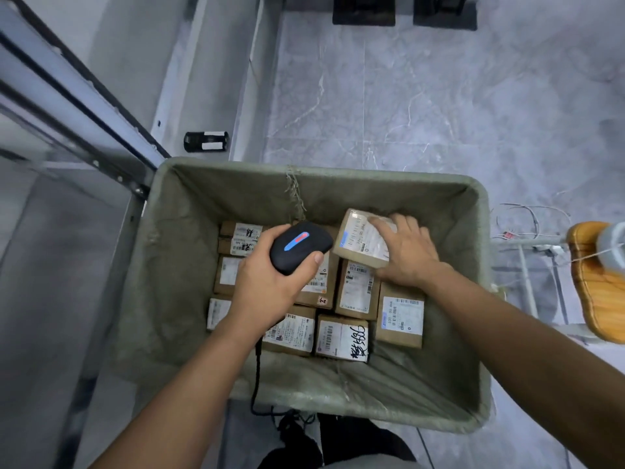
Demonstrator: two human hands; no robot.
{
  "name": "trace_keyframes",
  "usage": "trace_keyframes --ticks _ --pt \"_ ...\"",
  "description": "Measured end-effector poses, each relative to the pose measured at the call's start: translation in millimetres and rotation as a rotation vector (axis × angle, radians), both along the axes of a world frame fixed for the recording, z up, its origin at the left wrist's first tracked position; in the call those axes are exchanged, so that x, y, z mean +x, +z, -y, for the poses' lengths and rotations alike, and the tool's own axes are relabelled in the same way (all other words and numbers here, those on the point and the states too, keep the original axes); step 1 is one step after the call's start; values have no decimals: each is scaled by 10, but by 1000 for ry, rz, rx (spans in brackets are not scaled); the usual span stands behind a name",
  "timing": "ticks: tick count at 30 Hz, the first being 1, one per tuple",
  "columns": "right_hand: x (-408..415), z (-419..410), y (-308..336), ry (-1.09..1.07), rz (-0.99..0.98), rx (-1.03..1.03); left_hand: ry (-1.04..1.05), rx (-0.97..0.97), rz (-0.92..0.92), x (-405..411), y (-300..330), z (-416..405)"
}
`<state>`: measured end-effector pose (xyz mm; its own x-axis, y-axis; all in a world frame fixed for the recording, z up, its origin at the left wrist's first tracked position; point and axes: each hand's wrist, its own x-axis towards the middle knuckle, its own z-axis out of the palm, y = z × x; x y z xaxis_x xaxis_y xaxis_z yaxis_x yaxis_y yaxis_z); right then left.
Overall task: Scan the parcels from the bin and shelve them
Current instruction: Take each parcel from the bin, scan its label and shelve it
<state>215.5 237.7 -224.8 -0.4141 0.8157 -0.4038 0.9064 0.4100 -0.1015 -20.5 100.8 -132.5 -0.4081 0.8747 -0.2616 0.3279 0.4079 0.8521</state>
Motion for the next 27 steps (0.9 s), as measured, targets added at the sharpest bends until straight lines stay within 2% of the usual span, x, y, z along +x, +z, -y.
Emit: trace_keyframes --ticks 14,22,27 --pt "-478 1022 1472 251 -124 275 -136 186 -252 -530 785 1245" --pt "-892 1585 1850 364 -209 361 -127 224 -407 -810 1118 1998" --pt "-1134 1878 2020 462 -211 358 -150 202 -595 -1000 1263 2292"
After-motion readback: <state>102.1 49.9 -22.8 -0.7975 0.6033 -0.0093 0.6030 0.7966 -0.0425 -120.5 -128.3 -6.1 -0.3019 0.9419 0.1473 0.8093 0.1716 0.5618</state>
